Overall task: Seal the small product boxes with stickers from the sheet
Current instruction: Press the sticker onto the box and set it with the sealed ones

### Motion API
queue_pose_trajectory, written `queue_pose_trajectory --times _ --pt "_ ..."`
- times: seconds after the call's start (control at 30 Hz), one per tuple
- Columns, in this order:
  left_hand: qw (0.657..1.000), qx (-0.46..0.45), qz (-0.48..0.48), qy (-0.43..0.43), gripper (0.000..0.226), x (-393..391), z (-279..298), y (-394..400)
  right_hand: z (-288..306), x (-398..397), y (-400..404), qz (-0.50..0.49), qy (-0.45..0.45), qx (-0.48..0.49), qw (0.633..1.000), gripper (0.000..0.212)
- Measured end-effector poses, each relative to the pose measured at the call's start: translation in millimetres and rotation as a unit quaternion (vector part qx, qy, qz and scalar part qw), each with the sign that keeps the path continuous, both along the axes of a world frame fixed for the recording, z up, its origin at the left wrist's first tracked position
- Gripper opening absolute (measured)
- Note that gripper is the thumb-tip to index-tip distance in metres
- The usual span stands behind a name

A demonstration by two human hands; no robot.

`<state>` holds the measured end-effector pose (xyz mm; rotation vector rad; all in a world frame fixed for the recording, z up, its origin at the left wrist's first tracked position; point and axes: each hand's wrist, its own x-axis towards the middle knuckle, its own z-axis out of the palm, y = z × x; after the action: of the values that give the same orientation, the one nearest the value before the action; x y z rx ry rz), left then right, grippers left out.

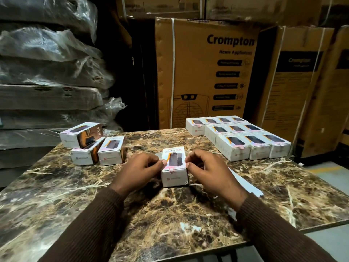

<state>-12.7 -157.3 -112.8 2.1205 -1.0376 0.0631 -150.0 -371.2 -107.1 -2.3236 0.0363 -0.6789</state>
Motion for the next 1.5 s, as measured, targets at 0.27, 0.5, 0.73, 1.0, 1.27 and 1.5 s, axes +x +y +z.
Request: queue_pose_trajectory --times 0.27,0.5,0.73,1.0,1.27,1.5 --pt "0.994 0.007 0.097 -0.051 0.036 0.2 21.2 -73.3 16.9 31.1 -55.6 -0.045 0.000 -0.005 0.999 0.016" --pt "0.991 -0.041 0.128 -0.008 0.027 30.7 22.7 -154.7 28.6 76.8 -110.6 -0.156 -0.007 -0.080 0.985 0.016" --pt "0.978 -0.114 0.164 0.053 0.016 56.8 2.9 -198.5 26.5 112.5 -136.0 -0.194 0.048 -0.198 0.960 0.010" --pt "0.981 -0.126 0.127 0.078 0.010 63.3 -13.6 -202.9 19.2 114.3 -139.8 -0.216 0.048 -0.271 0.937 0.011" --pt "0.987 -0.105 0.098 0.076 0.029 58.1 -11.6 -199.5 18.3 108.5 -127.7 -0.223 0.074 -0.337 0.912 0.024" --pt "0.992 -0.073 0.066 0.078 0.045 59.1 -13.7 -200.7 17.2 105.0 -125.5 -0.235 0.117 -0.369 0.891 0.023"
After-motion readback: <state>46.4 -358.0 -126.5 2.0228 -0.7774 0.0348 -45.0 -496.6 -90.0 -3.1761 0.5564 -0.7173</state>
